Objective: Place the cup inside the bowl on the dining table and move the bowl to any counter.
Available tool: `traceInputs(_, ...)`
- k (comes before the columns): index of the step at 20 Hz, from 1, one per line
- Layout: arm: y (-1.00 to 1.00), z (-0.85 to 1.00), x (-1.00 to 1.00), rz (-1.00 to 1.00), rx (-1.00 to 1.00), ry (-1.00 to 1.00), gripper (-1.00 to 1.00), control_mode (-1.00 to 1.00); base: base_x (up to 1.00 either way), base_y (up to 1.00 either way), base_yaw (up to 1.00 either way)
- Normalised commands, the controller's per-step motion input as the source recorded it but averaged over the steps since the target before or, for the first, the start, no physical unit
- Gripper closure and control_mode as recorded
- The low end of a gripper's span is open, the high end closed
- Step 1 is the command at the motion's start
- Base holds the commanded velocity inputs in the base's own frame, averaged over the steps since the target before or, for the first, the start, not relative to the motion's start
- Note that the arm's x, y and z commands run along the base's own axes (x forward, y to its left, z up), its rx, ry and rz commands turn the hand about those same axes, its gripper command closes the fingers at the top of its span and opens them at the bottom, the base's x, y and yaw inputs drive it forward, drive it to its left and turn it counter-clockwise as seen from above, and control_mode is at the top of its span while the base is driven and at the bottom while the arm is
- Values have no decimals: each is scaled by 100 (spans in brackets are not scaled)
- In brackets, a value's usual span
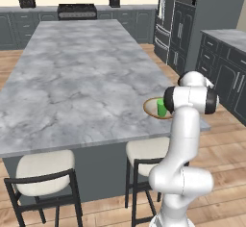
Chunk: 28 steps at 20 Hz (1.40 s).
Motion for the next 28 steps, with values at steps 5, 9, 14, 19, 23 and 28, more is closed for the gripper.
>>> traceInputs(5, 0, -1, 0, 0, 0, 0, 100, -100, 0, 0, 0)
traceInputs(9, 0, 0, 0, 0, 0, 2, 100, -100, 0, 0, 0)
traceInputs(14, 0, 3, 0, 2, 0, 0, 100, -100, 0, 0, 0)
traceInputs(19, 0, 31, 0, 1, 0, 0, 100, -100, 0, 0, 0)
traceInputs(23, 0, 25, 0, 0, 5, 0, 100, -100, 0, 0, 0)
traceInputs(28, 0, 10, 0, 0, 14, 0, 100, -100, 0, 0, 0)
